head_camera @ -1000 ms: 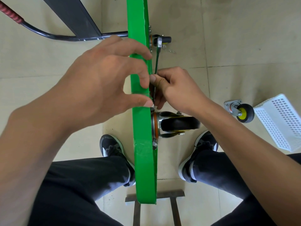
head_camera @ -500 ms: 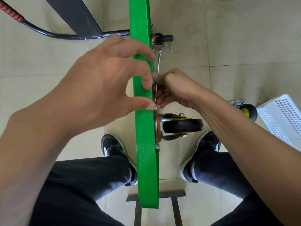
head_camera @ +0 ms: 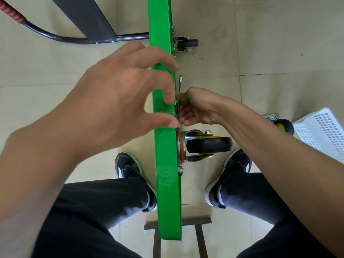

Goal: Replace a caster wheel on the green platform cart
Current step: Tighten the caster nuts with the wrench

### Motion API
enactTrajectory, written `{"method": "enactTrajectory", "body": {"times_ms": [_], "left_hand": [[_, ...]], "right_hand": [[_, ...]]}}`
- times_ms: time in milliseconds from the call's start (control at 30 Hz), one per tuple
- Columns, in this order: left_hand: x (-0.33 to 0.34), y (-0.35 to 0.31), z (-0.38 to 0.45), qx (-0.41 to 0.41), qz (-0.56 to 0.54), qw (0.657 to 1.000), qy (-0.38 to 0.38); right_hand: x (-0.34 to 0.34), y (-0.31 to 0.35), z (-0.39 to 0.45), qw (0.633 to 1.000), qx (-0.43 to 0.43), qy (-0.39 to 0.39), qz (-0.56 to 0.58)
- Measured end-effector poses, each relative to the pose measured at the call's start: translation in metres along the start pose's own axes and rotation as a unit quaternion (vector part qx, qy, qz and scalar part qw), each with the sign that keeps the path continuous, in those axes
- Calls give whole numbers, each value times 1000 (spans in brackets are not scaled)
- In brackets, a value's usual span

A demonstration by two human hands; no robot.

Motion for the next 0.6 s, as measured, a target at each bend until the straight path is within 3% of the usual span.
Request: {"method": "enactTrajectory", "body": {"times_ms": [367, 600], "left_hand": [[1, -1, -4, -12, -9, 1000, 0], [1, -2, -7, -27, -18, 999, 2]], "right_hand": [[-2, -9, 1, 999, -38, -15, 34], [-36, 1, -14, 960, -210, -184, 27]]}}
Point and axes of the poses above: each hand's wrist, its own z-axis towards the middle knuckle, its own x-axis out of the palm, y = z × x, the point moved 3 cm from there along z, towards the middle knuckle, and after that the axes turned 9 degrees about -y, right-handed, at the moved point
